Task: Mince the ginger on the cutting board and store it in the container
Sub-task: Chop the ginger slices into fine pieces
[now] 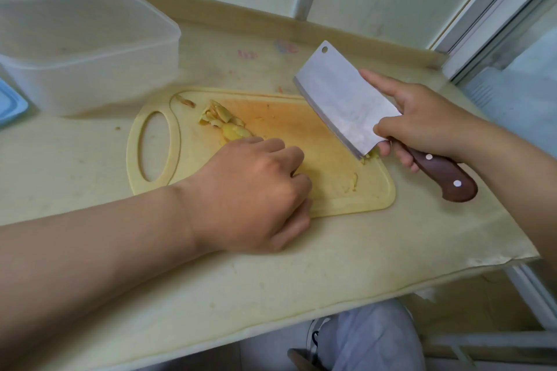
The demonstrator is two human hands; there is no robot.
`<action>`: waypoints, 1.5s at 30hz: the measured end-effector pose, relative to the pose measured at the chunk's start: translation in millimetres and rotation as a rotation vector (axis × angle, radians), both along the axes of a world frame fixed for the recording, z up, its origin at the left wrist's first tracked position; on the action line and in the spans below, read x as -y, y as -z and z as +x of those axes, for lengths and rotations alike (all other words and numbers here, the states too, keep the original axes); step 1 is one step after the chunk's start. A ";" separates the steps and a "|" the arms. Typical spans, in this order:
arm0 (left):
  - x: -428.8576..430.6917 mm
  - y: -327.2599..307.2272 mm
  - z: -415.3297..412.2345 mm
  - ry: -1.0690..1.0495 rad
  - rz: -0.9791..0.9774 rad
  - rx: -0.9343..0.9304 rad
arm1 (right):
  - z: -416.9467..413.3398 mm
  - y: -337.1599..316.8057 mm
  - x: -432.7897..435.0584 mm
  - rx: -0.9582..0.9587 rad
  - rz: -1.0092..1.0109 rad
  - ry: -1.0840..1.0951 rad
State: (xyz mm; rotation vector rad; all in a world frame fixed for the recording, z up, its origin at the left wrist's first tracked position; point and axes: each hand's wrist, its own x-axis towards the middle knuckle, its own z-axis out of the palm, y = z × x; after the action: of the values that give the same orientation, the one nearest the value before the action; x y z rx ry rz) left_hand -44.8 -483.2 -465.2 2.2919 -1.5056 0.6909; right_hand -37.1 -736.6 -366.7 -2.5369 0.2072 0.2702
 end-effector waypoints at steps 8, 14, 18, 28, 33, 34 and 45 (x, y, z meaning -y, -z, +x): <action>0.0 -0.6 -0.2 0.000 0.001 -0.009 | -30.7 -10.7 -9.9 0.030 0.132 -0.023; -0.5 -1.1 -1.4 0.002 -0.002 -0.004 | -46.9 8.4 -19.4 -0.025 0.180 -0.061; -0.7 -1.7 -1.8 -0.002 0.008 -0.014 | -36.0 6.8 -12.4 -0.014 0.140 -0.054; -0.8 -2.5 -1.9 -0.005 0.015 -0.038 | -5.1 -2.2 12.7 0.002 0.036 -0.040; -1.3 -3.1 -2.6 -0.018 0.024 -0.047 | -4.2 -2.4 9.2 0.014 0.140 -0.063; -1.4 -3.8 -2.9 -0.022 0.025 -0.053 | -3.2 -0.6 6.9 0.023 0.183 -0.070; -0.1 -15.3 -10.2 -0.196 -0.011 -0.061 | 39.0 17.9 -1.4 0.091 0.553 -0.122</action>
State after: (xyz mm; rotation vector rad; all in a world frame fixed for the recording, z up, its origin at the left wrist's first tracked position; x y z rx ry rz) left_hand -54.9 -483.1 -449.9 2.4517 -1.2586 0.6703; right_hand 1.9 -735.2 -384.6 -2.0076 -0.0551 0.2215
